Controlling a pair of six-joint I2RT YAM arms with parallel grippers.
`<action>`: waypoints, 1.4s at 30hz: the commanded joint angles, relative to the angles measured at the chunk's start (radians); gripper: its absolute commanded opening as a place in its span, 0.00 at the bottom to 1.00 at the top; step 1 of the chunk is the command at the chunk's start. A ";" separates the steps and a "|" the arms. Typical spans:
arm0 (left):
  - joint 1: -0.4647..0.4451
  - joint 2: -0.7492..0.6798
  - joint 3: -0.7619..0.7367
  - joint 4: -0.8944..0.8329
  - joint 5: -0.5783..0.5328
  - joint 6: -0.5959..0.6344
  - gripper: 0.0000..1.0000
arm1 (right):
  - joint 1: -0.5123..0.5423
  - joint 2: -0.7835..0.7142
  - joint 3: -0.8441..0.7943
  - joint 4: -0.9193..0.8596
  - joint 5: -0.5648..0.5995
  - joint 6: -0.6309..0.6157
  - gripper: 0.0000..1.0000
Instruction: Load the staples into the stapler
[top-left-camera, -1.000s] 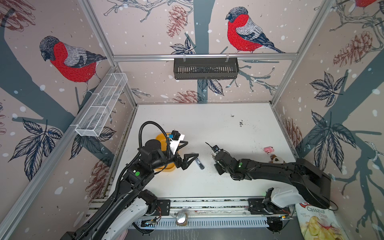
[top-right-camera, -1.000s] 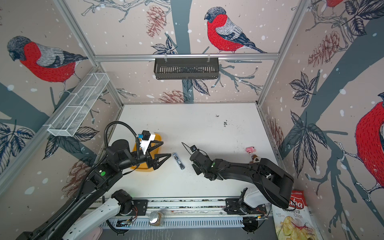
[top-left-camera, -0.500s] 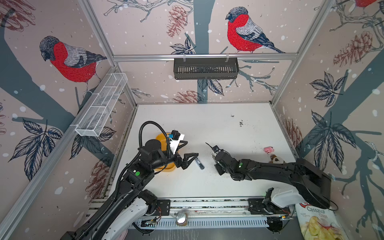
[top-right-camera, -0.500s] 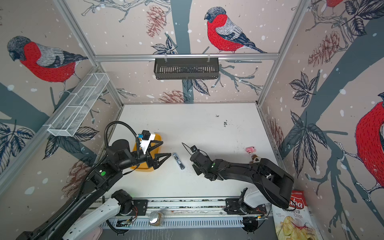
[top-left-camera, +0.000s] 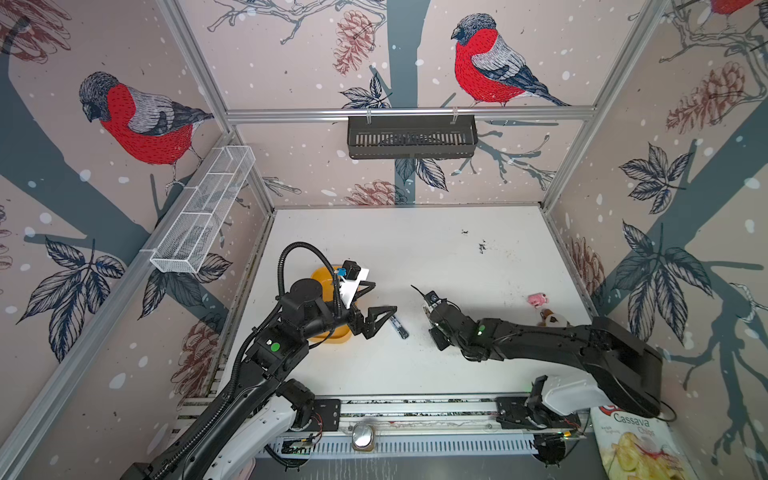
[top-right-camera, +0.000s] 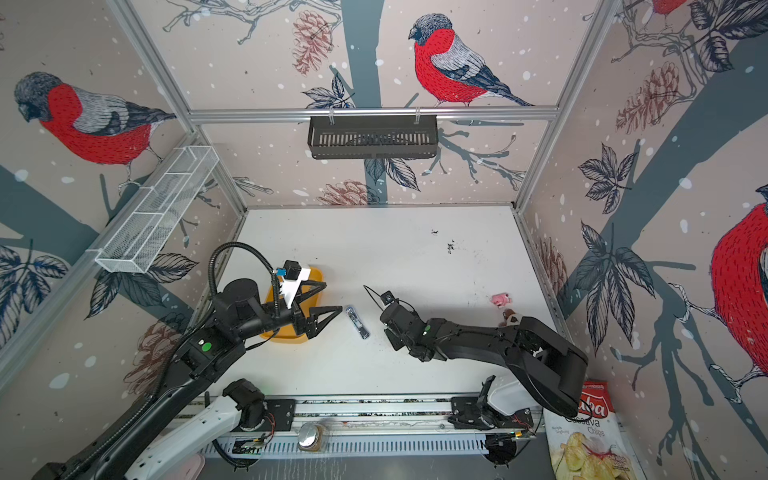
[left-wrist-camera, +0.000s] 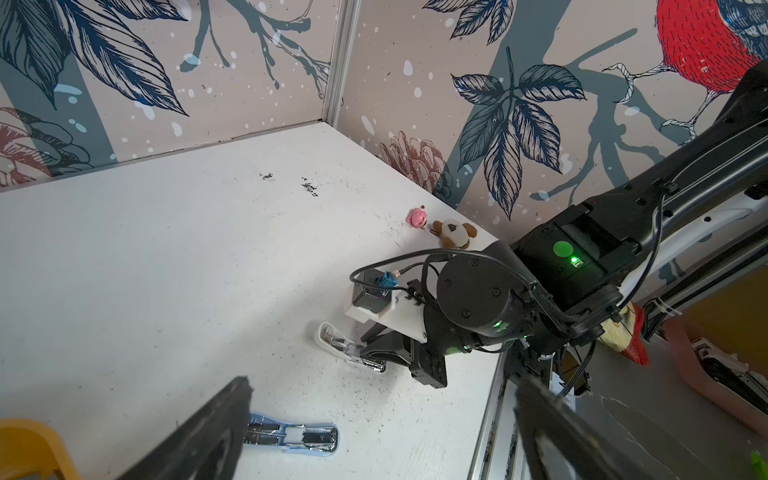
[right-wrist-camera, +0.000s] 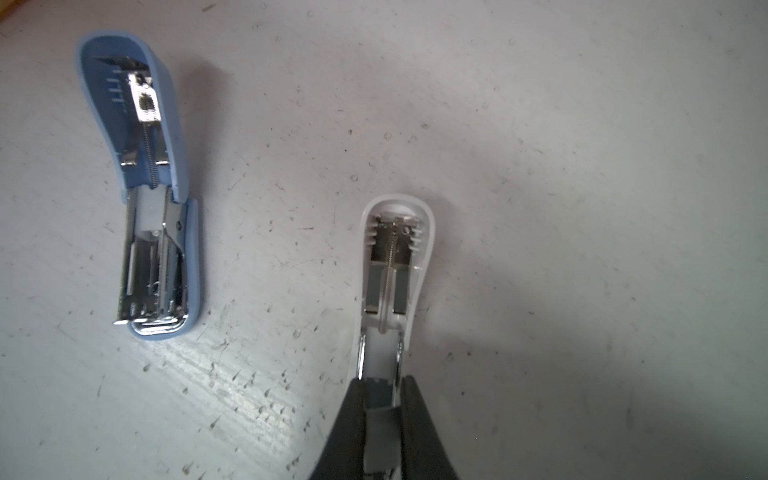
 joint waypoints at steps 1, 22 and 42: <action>0.002 0.000 0.003 0.011 0.007 0.012 0.98 | 0.004 -0.010 0.007 0.012 0.008 0.011 0.16; 0.001 -0.007 0.002 0.011 -0.001 0.011 0.98 | 0.008 0.013 -0.007 0.034 -0.006 0.058 0.16; 0.002 0.000 0.004 0.011 -0.005 0.015 0.98 | 0.010 0.008 -0.022 0.032 -0.006 0.065 0.24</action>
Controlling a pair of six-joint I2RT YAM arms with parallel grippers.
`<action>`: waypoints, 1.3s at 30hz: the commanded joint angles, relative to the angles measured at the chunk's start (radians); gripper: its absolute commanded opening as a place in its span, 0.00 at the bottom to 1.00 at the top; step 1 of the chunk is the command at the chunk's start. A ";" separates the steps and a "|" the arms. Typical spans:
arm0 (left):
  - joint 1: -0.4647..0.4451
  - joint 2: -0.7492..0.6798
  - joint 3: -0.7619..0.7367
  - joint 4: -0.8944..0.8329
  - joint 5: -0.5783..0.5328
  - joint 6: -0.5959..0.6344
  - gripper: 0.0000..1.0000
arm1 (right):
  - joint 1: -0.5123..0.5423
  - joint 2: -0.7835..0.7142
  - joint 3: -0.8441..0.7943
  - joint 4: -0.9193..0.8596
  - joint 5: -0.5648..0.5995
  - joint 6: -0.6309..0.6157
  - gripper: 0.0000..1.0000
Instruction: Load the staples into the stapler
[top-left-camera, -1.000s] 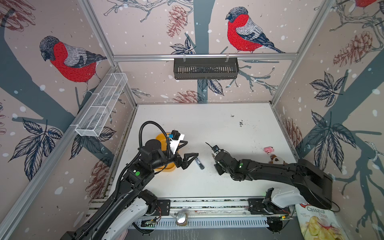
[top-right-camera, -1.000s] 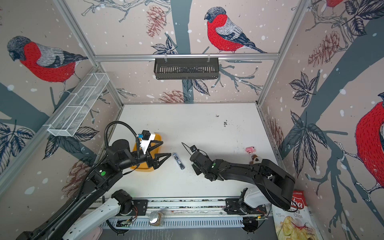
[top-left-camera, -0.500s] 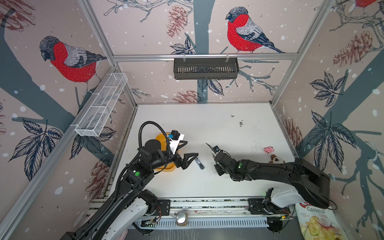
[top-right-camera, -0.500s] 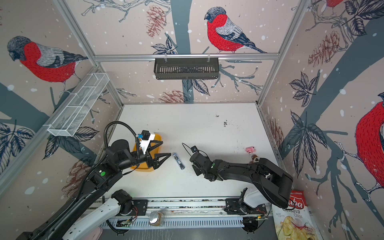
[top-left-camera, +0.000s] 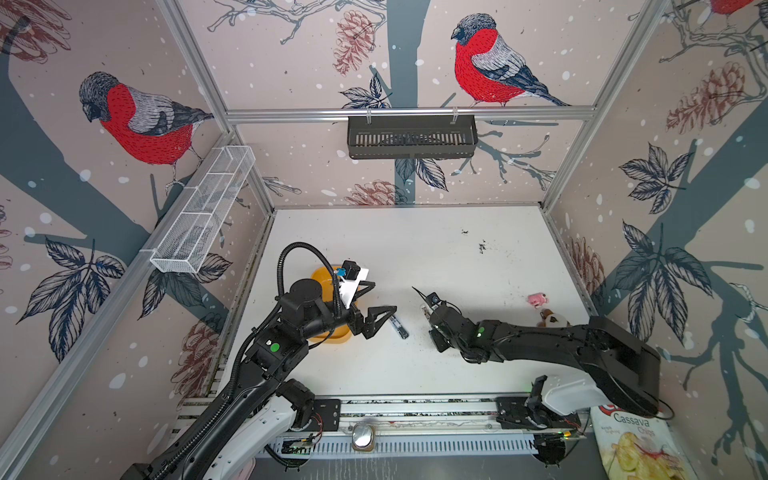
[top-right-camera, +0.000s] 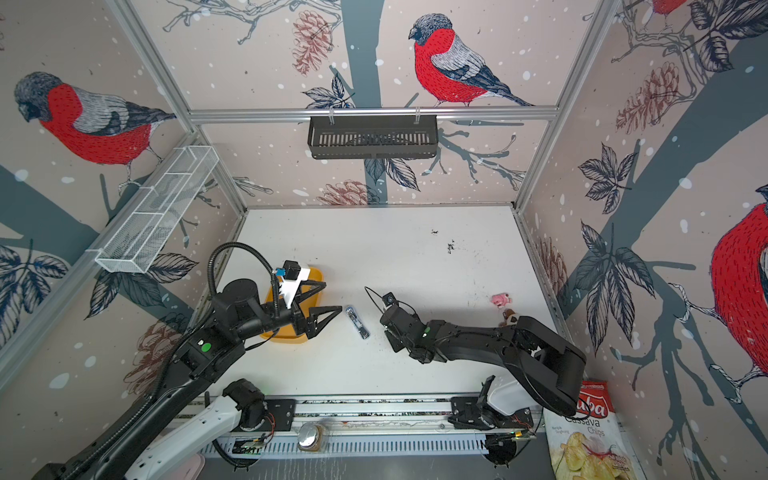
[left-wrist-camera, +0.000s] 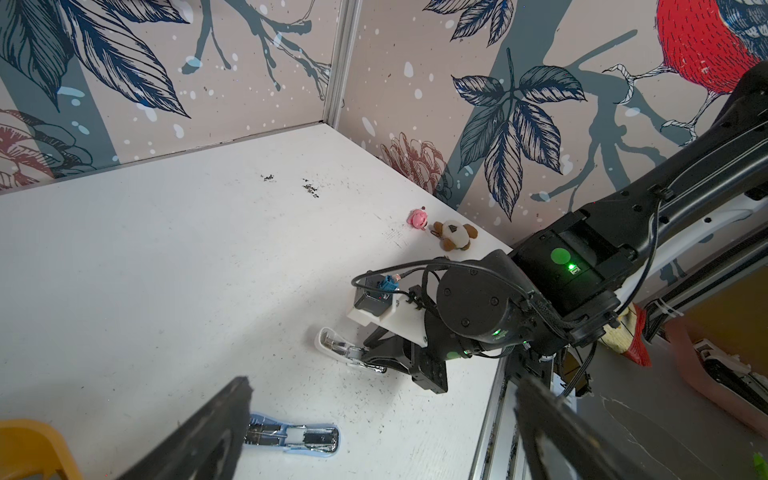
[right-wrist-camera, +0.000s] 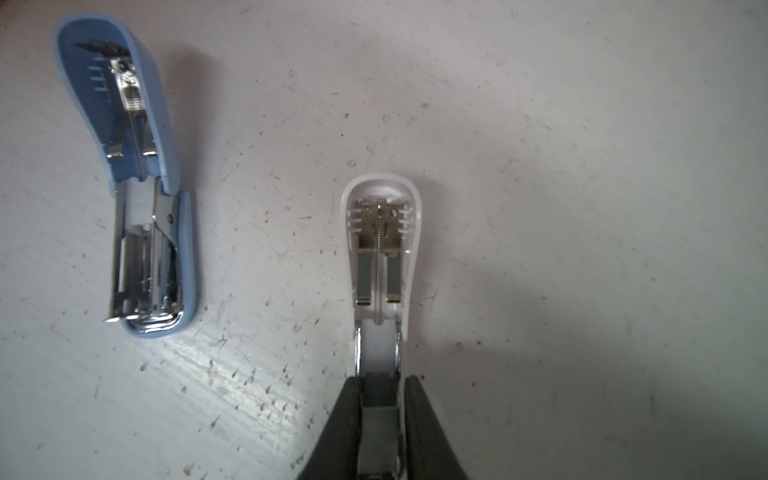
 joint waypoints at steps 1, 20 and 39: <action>0.001 0.002 0.004 0.012 -0.002 0.014 0.99 | 0.003 -0.006 -0.001 0.016 -0.007 0.013 0.24; 0.001 0.006 0.003 0.012 0.000 0.017 0.98 | -0.053 -0.039 0.008 0.079 -0.075 0.045 0.28; 0.001 0.007 0.003 0.010 -0.001 0.016 0.98 | -0.104 -0.015 -0.019 0.073 -0.116 0.058 0.28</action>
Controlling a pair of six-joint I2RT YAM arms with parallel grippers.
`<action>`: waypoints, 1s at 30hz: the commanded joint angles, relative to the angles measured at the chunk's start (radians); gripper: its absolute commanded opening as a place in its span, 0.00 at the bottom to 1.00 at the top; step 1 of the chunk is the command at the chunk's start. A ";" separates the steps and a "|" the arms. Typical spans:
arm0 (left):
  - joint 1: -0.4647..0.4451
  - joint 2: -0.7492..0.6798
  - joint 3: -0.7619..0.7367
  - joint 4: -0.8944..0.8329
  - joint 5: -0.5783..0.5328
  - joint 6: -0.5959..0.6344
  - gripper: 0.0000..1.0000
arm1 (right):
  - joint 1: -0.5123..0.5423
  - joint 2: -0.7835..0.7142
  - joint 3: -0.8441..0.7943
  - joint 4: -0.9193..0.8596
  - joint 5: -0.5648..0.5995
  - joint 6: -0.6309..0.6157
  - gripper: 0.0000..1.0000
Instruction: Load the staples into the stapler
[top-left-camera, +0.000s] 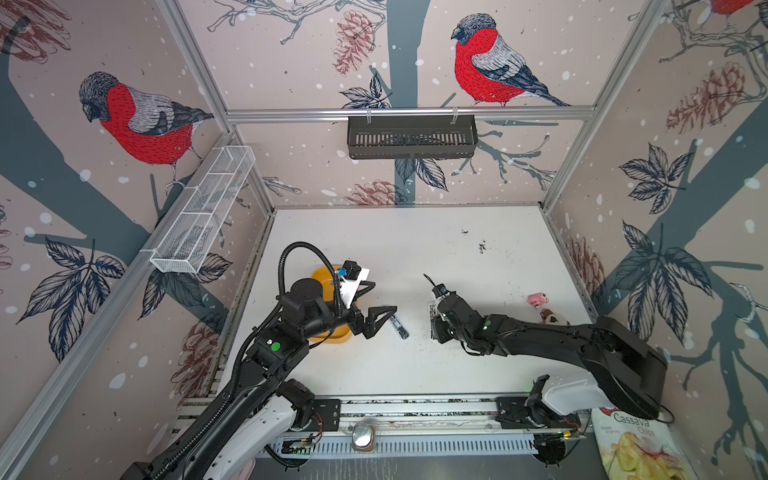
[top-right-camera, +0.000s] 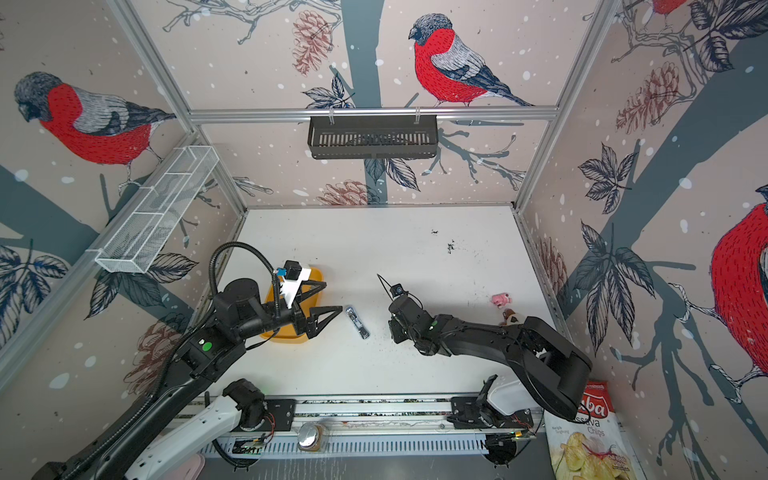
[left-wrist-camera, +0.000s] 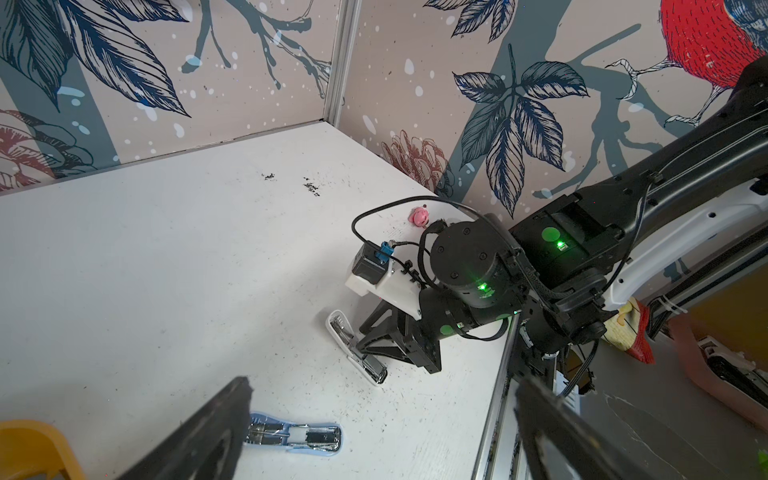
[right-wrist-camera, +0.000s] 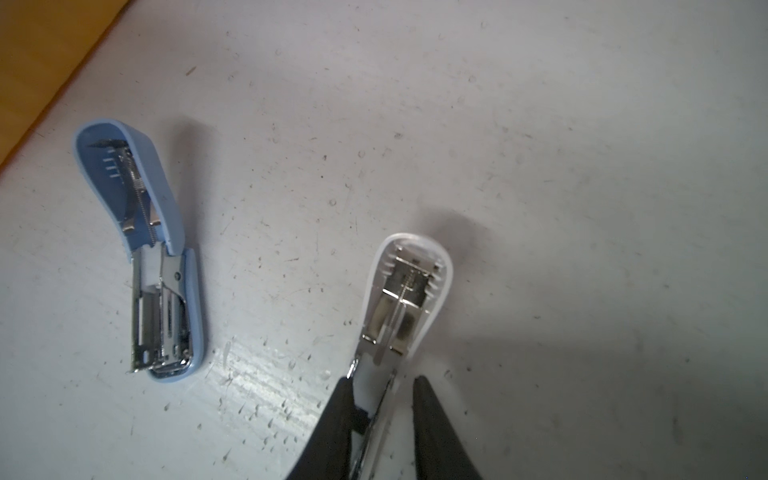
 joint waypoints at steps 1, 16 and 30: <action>0.003 0.001 0.003 0.010 0.000 0.006 0.98 | 0.000 0.007 -0.004 0.011 0.004 0.009 0.28; 0.002 0.007 0.003 0.009 -0.003 0.007 0.98 | 0.014 0.017 -0.007 0.001 0.013 0.012 0.26; 0.002 0.025 -0.001 0.006 -0.057 -0.010 0.98 | 0.024 -0.077 0.001 -0.018 0.042 0.030 0.27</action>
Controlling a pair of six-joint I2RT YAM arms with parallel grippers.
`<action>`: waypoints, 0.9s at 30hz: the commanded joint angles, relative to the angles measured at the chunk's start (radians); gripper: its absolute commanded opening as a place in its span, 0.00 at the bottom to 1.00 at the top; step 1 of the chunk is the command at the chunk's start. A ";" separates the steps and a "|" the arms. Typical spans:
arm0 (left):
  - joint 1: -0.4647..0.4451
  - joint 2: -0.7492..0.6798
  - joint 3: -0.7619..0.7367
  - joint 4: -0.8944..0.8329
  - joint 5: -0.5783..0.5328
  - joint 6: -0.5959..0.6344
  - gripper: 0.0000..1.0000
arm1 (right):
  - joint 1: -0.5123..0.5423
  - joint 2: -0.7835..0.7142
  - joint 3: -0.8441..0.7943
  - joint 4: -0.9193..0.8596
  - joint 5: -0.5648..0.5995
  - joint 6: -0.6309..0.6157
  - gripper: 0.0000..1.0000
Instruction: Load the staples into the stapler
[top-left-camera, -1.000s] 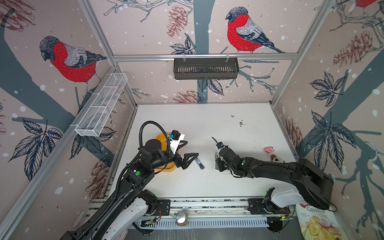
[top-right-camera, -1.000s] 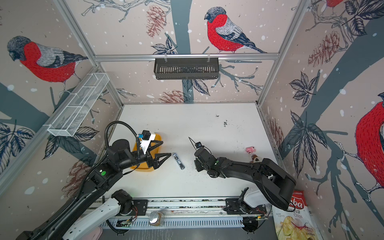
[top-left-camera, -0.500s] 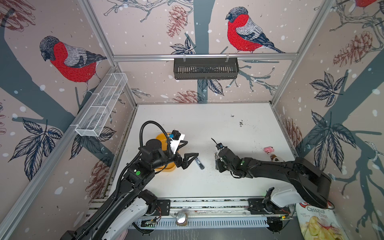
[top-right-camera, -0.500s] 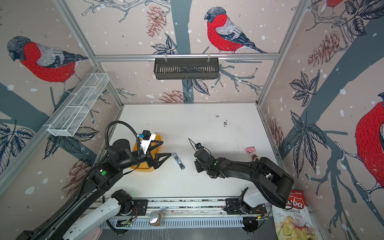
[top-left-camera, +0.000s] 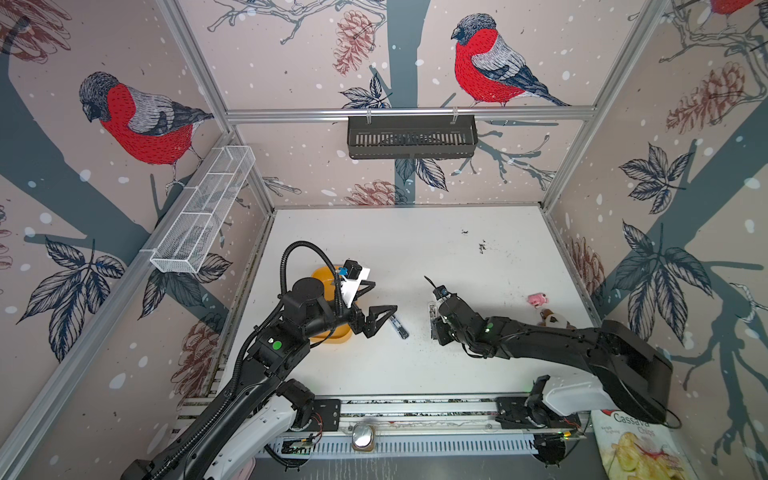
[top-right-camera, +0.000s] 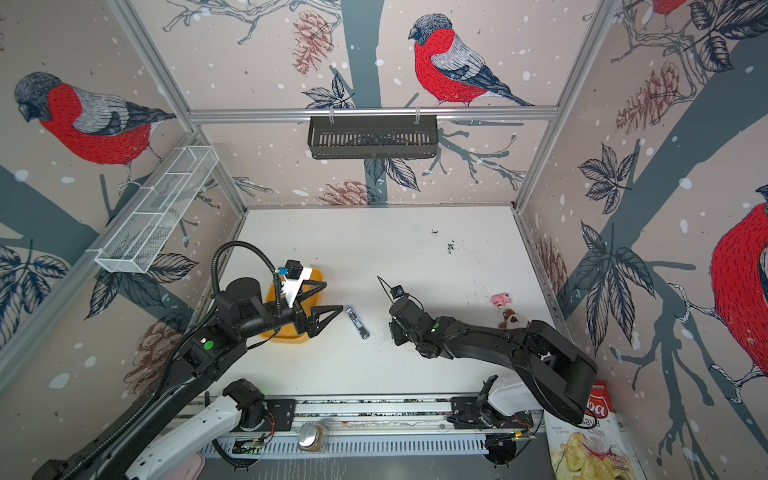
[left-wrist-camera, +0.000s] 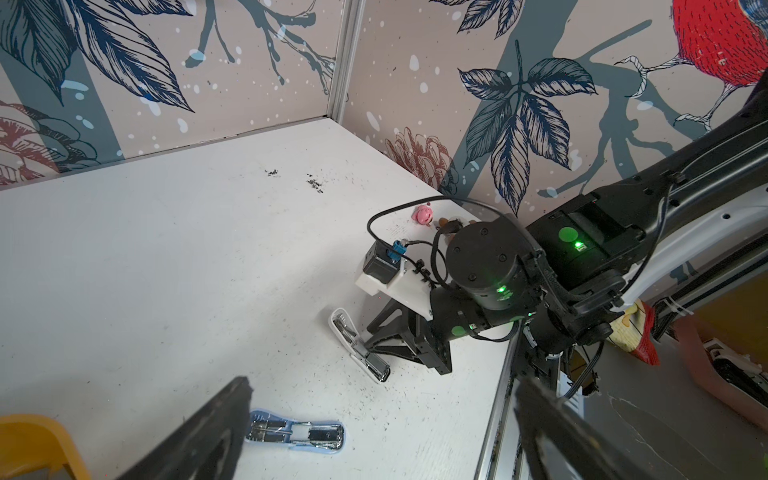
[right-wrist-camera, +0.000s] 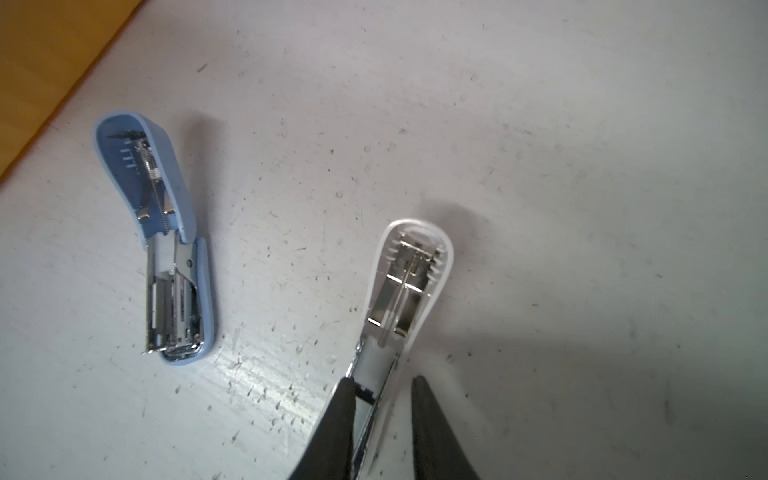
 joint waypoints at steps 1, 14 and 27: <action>0.004 0.015 -0.001 0.000 -0.039 -0.014 0.98 | 0.007 -0.039 0.004 0.008 0.031 0.026 0.27; 0.081 0.195 0.014 -0.043 -0.318 -0.179 0.93 | -0.014 -0.286 -0.062 0.060 0.054 -0.011 0.27; 0.317 0.460 0.018 -0.053 -0.444 -0.276 0.72 | -0.128 -0.348 -0.113 0.095 -0.030 -0.041 0.28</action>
